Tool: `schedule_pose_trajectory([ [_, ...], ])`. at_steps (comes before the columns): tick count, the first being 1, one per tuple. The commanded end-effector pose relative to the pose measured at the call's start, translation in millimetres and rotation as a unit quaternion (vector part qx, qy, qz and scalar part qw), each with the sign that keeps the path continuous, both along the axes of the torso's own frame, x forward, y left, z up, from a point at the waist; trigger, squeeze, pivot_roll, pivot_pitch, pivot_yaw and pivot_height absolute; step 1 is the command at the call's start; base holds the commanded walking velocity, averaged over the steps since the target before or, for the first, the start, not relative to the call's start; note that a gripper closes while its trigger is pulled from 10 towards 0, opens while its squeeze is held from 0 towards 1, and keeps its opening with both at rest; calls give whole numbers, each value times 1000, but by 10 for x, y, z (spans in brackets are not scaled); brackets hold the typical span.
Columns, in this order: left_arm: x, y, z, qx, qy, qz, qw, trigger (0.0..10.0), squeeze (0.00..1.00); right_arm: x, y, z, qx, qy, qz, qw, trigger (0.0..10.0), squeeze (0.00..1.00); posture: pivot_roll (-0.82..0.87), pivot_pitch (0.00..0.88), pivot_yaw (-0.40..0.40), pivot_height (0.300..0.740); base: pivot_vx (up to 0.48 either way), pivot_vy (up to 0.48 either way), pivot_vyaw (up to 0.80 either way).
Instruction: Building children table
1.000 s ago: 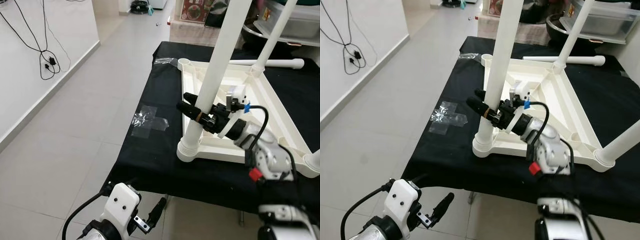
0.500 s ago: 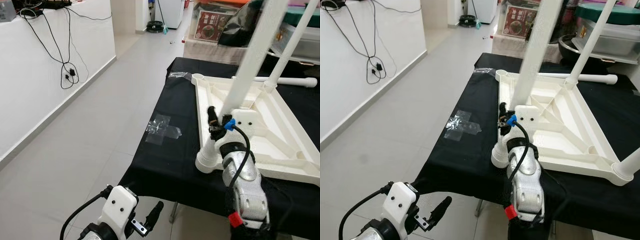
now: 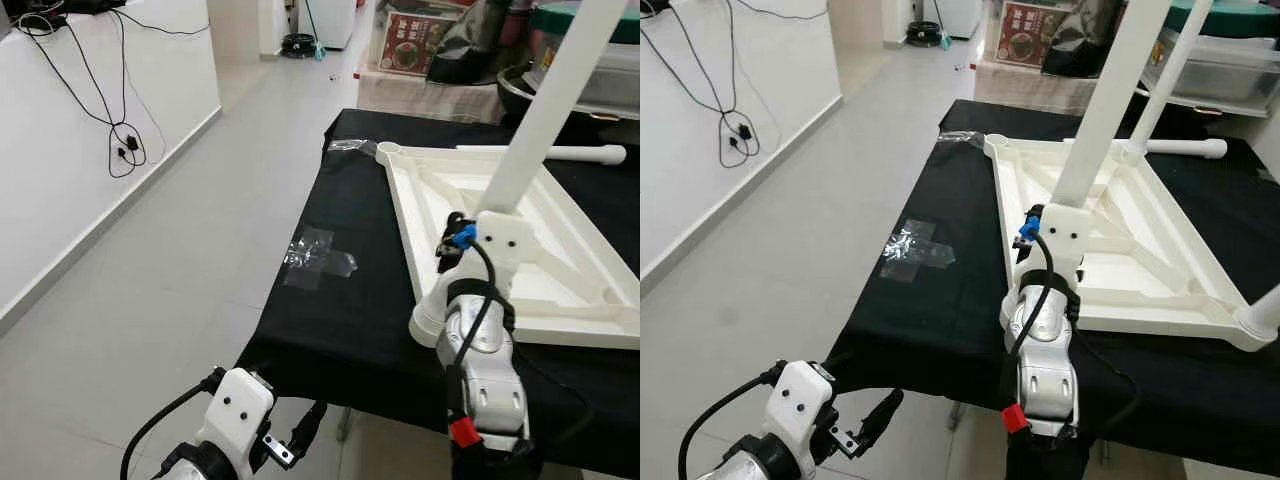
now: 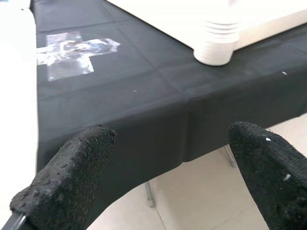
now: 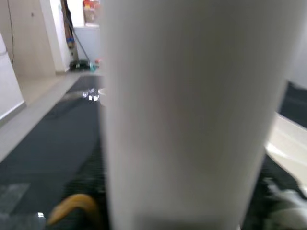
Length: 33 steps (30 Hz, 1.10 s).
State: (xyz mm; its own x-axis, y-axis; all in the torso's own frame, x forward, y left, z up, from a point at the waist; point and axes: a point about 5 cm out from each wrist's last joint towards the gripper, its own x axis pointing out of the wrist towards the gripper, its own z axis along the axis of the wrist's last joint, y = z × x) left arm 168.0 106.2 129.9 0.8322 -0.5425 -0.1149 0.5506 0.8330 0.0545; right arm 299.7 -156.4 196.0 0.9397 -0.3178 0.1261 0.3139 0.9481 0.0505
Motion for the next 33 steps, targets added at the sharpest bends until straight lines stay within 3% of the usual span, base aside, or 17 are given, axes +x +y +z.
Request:
schedule_pose_trajectory([
  [1,-3,-12,-29,0,7,-2,1000,10000,0,27,64,18,26,-15,28,999,10000,965,118,111,-88,740,0,0,0],
  [2,-2,-15,-28,-1,7,-2,1000,10000,0,40,61,10,32,-17,50,998,10000,0,118,110,-89,740,0,0,0],
  [5,1,-19,-29,-2,7,-2,1000,10000,0,86,60,-3,45,-28,131,990,10000,0,115,112,-89,740,0,0,0],
  [8,4,-21,-27,-3,6,0,1000,10000,0,124,18,-5,28,-43,282,958,10000,0,116,110,-95,740,0,0,0],
  [9,4,-21,-27,-3,6,0,1000,10000,0,124,18,-5,28,-43,282,958,10000,0,116,110,-95,740,0,0,0],
  [15,12,-20,-28,-5,6,1,1000,10000,0,204,-121,-11,56,29,515,855,10000,0,115,108,-96,740,0,0,0],
  [16,12,-20,-28,-5,6,1,1000,10000,0,204,-121,-11,56,29,515,855,10000,0,115,108,-96,740,0,0,0],
  [18,6,-19,-30,-3,6,-1,1000,10000,0,315,-120,83,36,38,562,826,10000,0,128,105,-95,740,0,0,0],
  [21,2,-18,-33,-3,7,-2,1000,10000,0,365,-119,112,28,39,570,821,10000,0,128,104,-96,740,0,0,0],
  [22,-1,-20,-29,-2,6,-1,1000,10000,0,427,-88,184,17,28,618,785,10000,0,129,104,-100,740,0,0,0],
  [23,-1,-20,-29,-2,6,-1,1000,10000,0,427,-88,184,17,28,618,785,10000,0,129,104,-100,740,0,0,0],
  [24,-6,-21,-23,-2,6,0,1000,10000,0,445,-74,211,6,27,667,744,10000,0,146,114,-105,740,0,0,0],
  [29,-19,-12,-17,-1,6,2,1000,10000,0,493,-64,210,-12,36,697,716,10000,0,153,119,-104,740,0,0,0],
  [30,-25,-10,-14,-1,6,2,1000,10000,0,506,-53,206,-17,39,701,712,7608,0,161,124,-106,740,0,0,0],
  [31,-28,-9,-12,-1,6,2,1000,10000,0,513,-47,204,-20,42,704,709,7608,0,161,124,-106,740,0,0,0],
  [32,-30,-8,-10,-1,6,2,1000,10000,0,529,-40,207,-19,39,704,709,0,0,158,124,-102,740,0,0,0],
  [33,-30,-8,-10,-1,6,2,1000,10000,0,529,-40,207,-19,39,704,709,0,0,158,124,-102,740,0,0,0],
])
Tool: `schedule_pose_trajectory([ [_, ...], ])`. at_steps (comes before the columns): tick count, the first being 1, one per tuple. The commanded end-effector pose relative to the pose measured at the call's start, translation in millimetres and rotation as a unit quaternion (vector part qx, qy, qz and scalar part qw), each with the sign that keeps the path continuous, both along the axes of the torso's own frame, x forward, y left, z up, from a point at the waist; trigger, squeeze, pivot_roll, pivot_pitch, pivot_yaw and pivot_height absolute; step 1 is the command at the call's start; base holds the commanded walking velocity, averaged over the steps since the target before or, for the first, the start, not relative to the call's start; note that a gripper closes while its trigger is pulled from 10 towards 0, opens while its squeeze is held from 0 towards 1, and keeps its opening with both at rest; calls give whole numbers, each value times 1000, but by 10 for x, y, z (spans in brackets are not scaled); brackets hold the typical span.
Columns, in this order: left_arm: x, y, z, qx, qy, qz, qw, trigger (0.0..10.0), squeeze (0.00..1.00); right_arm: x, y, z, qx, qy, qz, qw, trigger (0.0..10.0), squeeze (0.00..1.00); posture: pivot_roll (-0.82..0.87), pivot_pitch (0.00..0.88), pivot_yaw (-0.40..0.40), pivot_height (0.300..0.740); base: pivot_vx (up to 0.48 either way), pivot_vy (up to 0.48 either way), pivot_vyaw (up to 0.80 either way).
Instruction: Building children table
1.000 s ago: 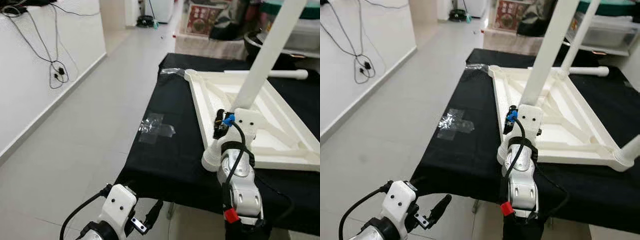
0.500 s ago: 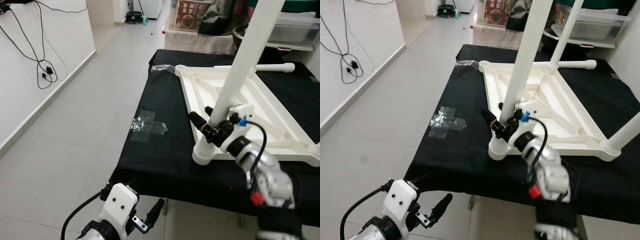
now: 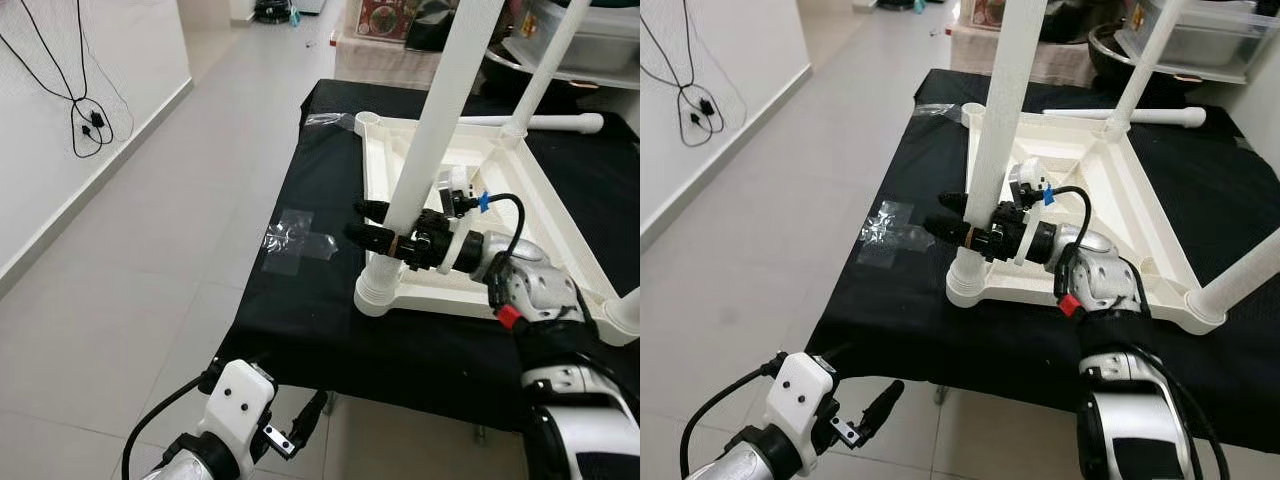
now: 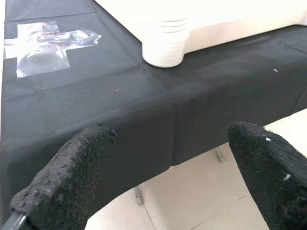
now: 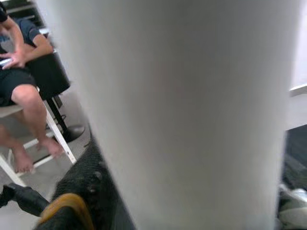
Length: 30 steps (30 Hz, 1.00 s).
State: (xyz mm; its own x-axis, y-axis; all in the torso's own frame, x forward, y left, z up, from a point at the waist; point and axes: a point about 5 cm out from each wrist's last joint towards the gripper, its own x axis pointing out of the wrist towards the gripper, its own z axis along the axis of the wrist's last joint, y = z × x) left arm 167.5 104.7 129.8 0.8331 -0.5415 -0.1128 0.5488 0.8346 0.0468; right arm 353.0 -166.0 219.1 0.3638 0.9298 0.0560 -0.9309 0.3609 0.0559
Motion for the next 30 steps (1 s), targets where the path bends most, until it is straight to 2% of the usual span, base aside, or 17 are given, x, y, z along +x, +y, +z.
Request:
schedule_pose_trajectory([
  [1,-25,8,-7,3,6,1,1000,10000,0,8,61,-21,-6,0,20,1000,0,0,158,124,-102,740,0,0,0],
  [8,-26,1,-20,3,9,-2,1000,10000,0,88,62,-61,39,-7,-94,995,0,0,150,119,-98,740,0,0,0],
  [12,-14,1,-30,2,9,-4,1000,10000,0,0,-33,-129,22,-33,-213,976,0,0,134,109,-91,740,0,0,0],
  [13,-14,1,-30,2,9,-4,1000,10000,0,0,-33,-129,22,-33,-213,976,0,0,134,109,-91,740,0,0,0],
  [15,-2,-2,-37,1,10,-6,1000,10000,0,-50,-135,-147,-2,-47,-314,948,0,0,122,102,-86,740,0,0,0],
  [16,-2,-2,-37,1,10,-6,1000,10000,0,-50,-135,-147,-2,-47,-314,948,0,0,122,102,-86,740,0,0,0],
  [17,5,-1,-44,1,10,-8,1000,10000,0,-80,-209,-162,-20,-57,-389,919,0,0,117,97,-83,740,0,0,0],
  [19,15,-1,-46,0,10,-9,1000,10000,0,-125,-350,-212,-36,-32,-530,847,0,0,116,93,-83,740,0,0,0],
  [20,19,1,-48,1,9,-9,1000,10000,0,-209,-392,-228,-57,-37,-600,797,0,0,109,87,-82,740,0,0,0],
  [21,22,3,-49,1,9,-9,1000,10000,0,-274,-414,-228,-69,-43,-640,764,0,0,109,87,-82,740,0,0,0],
  [22,23,4,-50,1,9,-9,1000,10000,0,-317,-423,-222,-76,-51,-661,745,0,0,109,87,-82,740,0,0,0],
  [23,23,4,-50,1,9,-9,1000,10000,0,-317,-423,-222,-76,-51,-661,745,0,0,109,87,-82,740,0,0,0],
  [24,25,3,-51,1,8,-9,1000,10000,0,-390,-362,-258,-59,-32,-692,719,0,0,116,88,-88,740,0,0,0],
  [27,26,1,-52,2,8,-8,1000,10000,0,-438,-295,-290,-46,-16,-707,705,0,0,124,85,-89,740,0,0,0],
  [28,24,2,-52,2,7,-6,1000,10000,0,-507,-118,-345,-23,17,-726,687,0,0,128,84,-91,740,0,0,0],
  [29,24,2,-52,2,7,-6,1000,10000,0,-507,-118,-345,-23,17,-726,687,0,0,128,84,-91,740,0,0,0],
  [30,16,0,-51,2,7,-6,1000,10000,0,-487,57,-347,-2,29,-719,695,0,0,133,84,-89,740,0,0,0],
])
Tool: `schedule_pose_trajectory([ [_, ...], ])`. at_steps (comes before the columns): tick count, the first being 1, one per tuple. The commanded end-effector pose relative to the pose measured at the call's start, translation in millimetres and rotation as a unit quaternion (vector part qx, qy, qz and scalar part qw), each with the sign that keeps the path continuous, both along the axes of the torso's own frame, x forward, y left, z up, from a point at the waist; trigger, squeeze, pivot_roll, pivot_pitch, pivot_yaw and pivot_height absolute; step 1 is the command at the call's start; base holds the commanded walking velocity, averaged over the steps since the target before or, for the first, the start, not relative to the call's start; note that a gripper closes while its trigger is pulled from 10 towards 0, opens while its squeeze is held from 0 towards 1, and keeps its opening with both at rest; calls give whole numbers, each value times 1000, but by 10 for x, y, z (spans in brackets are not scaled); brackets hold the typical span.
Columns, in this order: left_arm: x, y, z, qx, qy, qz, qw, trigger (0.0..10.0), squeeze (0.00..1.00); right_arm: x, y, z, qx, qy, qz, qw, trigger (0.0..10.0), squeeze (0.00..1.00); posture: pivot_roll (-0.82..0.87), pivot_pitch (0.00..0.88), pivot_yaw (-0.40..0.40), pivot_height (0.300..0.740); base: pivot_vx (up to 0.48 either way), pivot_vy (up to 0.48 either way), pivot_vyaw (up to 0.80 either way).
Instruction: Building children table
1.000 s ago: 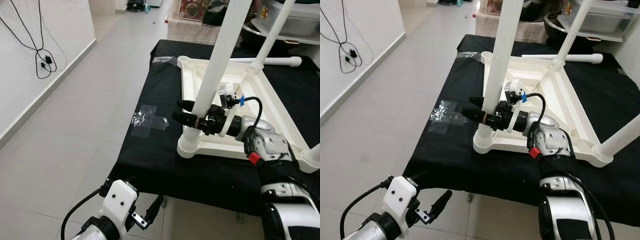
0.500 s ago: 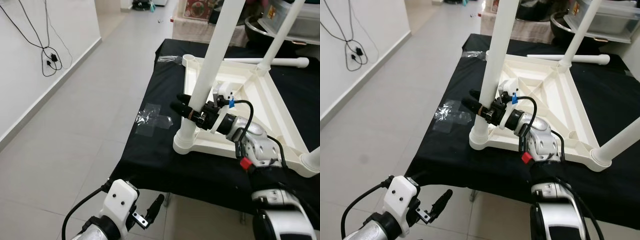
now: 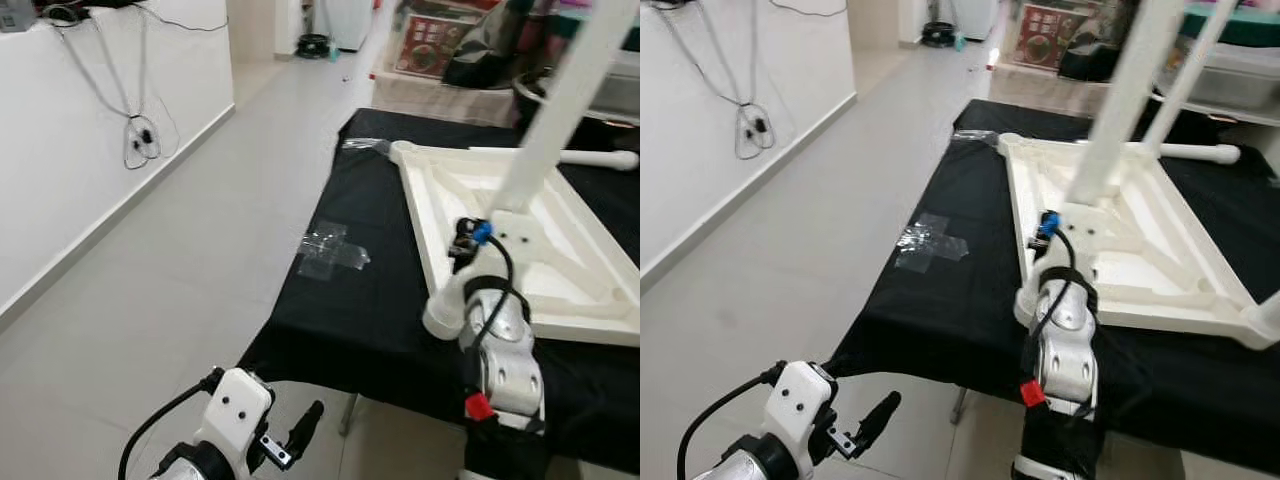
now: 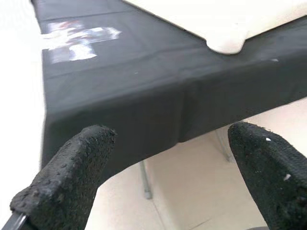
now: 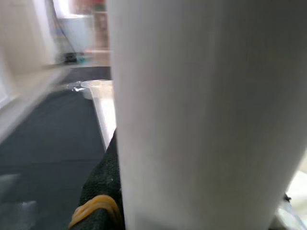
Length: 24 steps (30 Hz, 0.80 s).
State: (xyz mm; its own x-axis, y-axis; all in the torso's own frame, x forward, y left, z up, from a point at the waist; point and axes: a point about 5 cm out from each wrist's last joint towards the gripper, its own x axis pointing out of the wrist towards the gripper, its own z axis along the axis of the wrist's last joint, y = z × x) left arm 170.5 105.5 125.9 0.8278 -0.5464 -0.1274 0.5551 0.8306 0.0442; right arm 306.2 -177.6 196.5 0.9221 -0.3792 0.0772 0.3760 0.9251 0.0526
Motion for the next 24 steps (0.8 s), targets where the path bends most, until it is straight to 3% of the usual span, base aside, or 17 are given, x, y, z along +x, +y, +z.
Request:
schedule_pose_trajectory([
  [1,-16,-10,-12,-1,1,-3,1000,10000,0,12,251,-103,32,21,11,999,0,0,129,86,-91,740,0,0,0],
  [4,-18,-11,-11,-1,1,-3,1000,10000,0,32,300,-90,35,15,24,999,0,0,129,86,-91,740,0,0,0],
  [5,-22,-11,-12,-1,2,-3,1000,10000,0,48,349,-56,35,3,43,998,10000,0,130,88,-92,740,0,0,0],
  [6,-24,-10,-10,-2,2,-3,1000,10000,0,72,389,-33,43,-10,71,997,10000,1000,127,92,-94,740,0,0,0],
  [8,-26,-10,-10,-3,3,-3,1000,10000,0,85,412,-19,48,-19,89,995,10000,1000,127,92,-94,740,0,0,0],
  [9,-26,-10,-10,-3,3,-3,1000,10000,0,97,383,45,32,-35,90,995,10000,533,127,96,-95,740,0,0,0],
  [12,-26,-11,-10,-3,3,-3,1000,10000,0,96,362,66,24,-38,83,996,10000,533,127,96,-95,740,0,0,0],
  [13,-25,-12,-9,-4,4,-3,1000,10000,0,129,289,68,27,-46,96,994,10000,0,124,98,-93,740,0,0,0],
  [14,-24,-14,-8,-4,4,-3,1000,10000,0,148,241,67,32,-51,105,993,10000,0,124,98,-93,740,0,0,0],
  [17,-22,-20,-7,-5,4,-4,1000,10000,0,239,111,43,52,-60,224,971,10000,0,122,102,-93,740,0,0,0],
  [18,-22,-20,-7,-5,4,-4,1000,10000,0,239,111,43,52,-60,224,971,10000,0,122,102,-93,740,0,0,0],
  [22,-20,-24,-7,-7,4,-4,1000,10000,0,259,-30,-12,47,-30,389,920,10000,0,126,105,-98,740,0,0,0],
  [24,-20,-24,-7,-7,4,-4,1000,10000,0,259,-30,-12,47,-30,389,920,10000,0,126,105,-98,740,0,0,0],
])
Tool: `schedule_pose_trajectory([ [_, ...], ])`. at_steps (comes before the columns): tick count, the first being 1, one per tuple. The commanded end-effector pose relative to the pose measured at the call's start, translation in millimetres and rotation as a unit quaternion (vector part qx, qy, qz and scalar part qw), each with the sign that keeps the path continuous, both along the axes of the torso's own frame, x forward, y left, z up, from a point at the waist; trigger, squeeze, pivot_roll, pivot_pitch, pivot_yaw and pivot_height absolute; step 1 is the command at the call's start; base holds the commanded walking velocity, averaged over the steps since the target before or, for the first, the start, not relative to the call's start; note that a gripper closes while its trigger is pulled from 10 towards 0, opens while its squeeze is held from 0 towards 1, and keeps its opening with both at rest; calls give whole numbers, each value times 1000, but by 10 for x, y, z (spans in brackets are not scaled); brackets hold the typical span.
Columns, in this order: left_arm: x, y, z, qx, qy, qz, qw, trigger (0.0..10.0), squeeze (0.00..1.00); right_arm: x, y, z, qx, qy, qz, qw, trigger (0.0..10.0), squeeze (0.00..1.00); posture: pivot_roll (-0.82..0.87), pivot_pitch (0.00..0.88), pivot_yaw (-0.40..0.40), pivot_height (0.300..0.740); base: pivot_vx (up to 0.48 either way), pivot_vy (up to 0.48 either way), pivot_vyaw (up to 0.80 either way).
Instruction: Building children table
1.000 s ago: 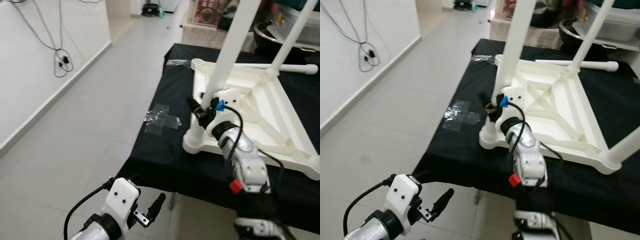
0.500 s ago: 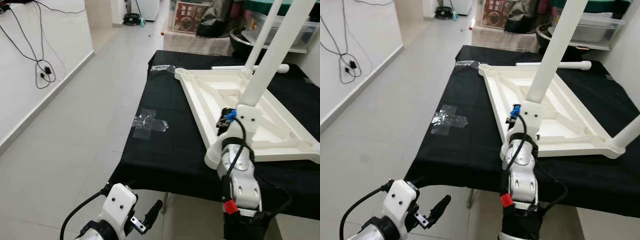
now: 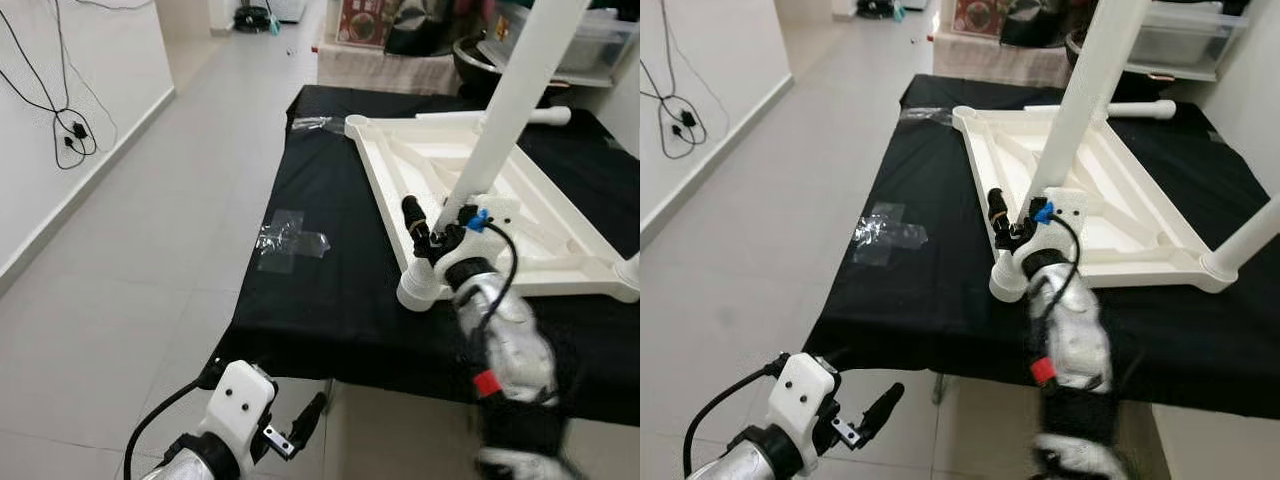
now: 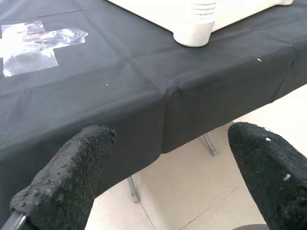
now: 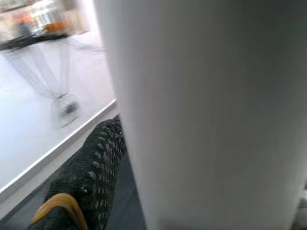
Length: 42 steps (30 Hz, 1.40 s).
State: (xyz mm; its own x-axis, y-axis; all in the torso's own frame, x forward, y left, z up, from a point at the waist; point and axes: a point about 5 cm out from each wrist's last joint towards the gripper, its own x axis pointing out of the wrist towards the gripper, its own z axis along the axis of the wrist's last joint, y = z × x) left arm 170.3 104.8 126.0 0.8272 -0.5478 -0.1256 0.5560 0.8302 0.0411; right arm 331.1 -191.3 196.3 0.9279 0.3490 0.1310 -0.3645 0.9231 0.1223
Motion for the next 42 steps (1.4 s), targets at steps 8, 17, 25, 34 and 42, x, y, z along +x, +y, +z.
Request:
schedule_pose_trajectory([
  [8,-17,-9,-7,-2,3,-2,1000,10000,0,-72,48,55,7,26,285,958,10000,0,140,112,-96,740,0,0,0],
  [17,-17,6,2,0,3,1,1000,10000,0,97,143,184,-11,-4,363,932,0,0,148,121,-96,740,0,0,0],
  [25,-8,14,2,-1,6,-2,1000,10000,0,264,73,194,-33,-25,77,996,0,0,132,128,-84,740,0,0,0],
  [34,10,18,-7,-1,7,-6,1000,10000,0,23,-253,7,-74,29,-257,963,0,0,120,125,-75,740,0,0,0],
  [42,16,14,-6,1,5,-5,1000,10000,0,-253,-60,-51,-42,55,-384,921,0,0,124,122,-82,740,0,0,0],
])
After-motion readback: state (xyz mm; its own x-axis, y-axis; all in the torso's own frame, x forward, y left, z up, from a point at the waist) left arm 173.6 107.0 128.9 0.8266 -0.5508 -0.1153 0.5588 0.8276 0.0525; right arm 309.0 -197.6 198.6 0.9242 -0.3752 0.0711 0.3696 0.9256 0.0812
